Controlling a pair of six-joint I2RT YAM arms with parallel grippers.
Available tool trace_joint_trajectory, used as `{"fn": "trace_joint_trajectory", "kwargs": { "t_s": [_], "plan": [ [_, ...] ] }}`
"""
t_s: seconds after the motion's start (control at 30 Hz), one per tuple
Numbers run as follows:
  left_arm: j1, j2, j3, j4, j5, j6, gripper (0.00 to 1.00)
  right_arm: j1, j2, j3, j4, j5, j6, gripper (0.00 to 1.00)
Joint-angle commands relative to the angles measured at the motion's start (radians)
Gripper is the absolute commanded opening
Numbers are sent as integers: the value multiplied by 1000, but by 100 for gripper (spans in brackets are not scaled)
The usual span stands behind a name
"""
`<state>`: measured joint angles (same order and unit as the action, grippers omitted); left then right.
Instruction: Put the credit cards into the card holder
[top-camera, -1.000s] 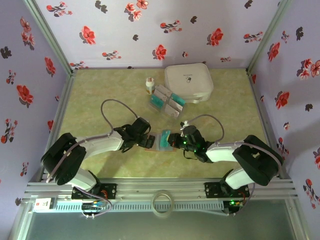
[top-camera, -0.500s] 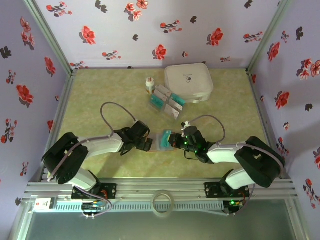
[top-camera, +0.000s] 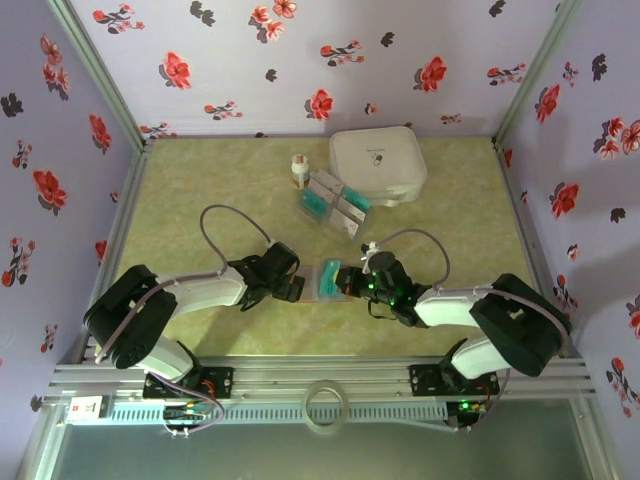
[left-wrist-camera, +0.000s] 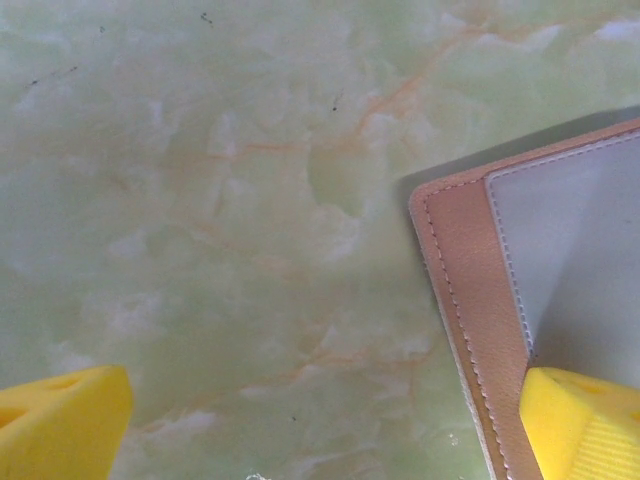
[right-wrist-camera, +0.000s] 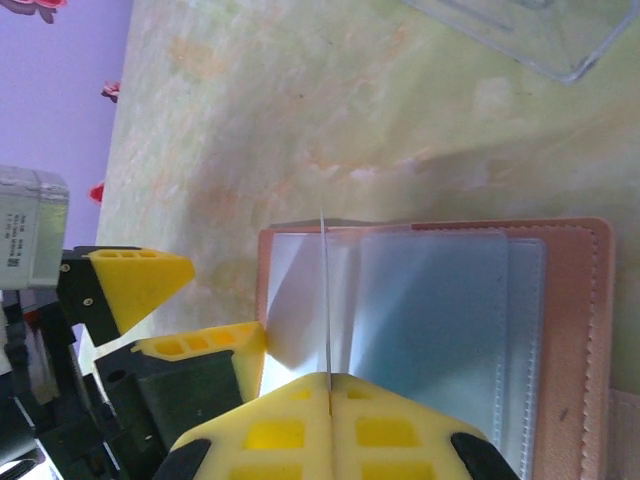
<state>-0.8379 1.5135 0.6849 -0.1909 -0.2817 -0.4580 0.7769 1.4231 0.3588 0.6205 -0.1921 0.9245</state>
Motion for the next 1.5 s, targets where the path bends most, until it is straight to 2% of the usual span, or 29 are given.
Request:
{"fn": "trace_joint_trajectory", "kwargs": {
  "t_s": [0.0,1.47],
  "plan": [
    [-7,-10,-13,-33,-45,-8,100,-4,24,11,61,-26,-16,0],
    [-8,-19,-10,-42,-57,-7,100,-2,152,-20,224,-55,49,0]
  ]
}}
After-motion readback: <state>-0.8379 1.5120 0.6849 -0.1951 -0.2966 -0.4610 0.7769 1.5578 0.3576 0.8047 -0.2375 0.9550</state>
